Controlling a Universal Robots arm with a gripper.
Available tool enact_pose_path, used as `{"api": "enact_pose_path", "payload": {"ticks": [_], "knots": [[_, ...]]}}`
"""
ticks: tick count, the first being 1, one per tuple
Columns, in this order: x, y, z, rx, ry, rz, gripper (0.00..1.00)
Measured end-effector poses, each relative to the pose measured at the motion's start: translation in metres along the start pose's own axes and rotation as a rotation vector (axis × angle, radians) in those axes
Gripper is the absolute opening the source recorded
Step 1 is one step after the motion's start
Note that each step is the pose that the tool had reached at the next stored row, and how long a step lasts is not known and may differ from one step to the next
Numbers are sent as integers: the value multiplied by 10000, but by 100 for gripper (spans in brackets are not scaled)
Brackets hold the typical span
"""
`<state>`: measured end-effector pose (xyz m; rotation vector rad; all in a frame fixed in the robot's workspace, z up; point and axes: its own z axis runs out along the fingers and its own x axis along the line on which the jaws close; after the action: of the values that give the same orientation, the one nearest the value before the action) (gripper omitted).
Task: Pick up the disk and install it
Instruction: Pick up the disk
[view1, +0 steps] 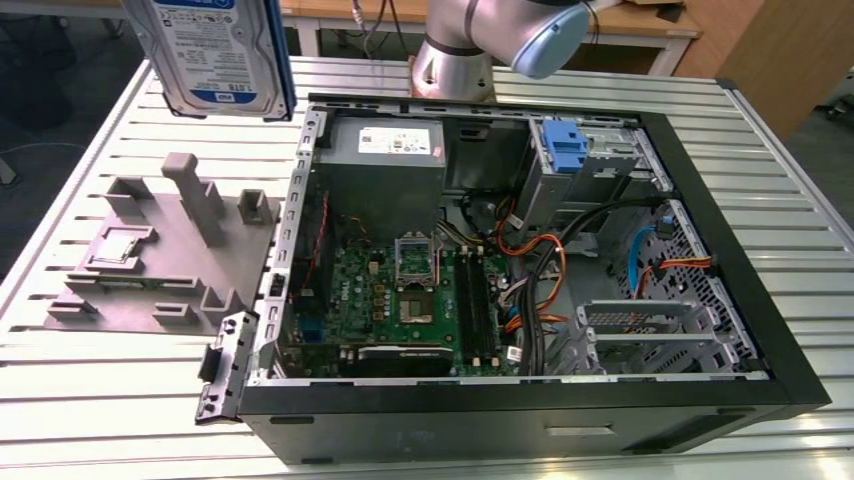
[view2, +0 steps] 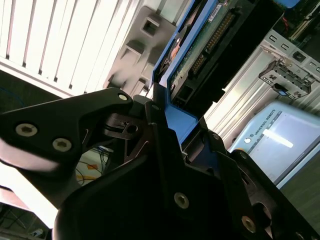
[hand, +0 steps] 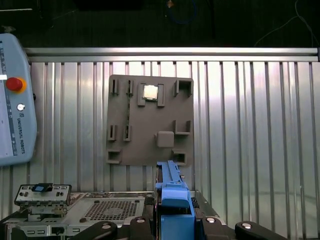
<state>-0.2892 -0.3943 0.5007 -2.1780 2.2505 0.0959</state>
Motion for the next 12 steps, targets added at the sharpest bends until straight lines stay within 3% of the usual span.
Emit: {"api": "enact_pose_path", "payload": {"ticks": [12], "knots": [[-7,-226,-7,0,0,0,36]]}}
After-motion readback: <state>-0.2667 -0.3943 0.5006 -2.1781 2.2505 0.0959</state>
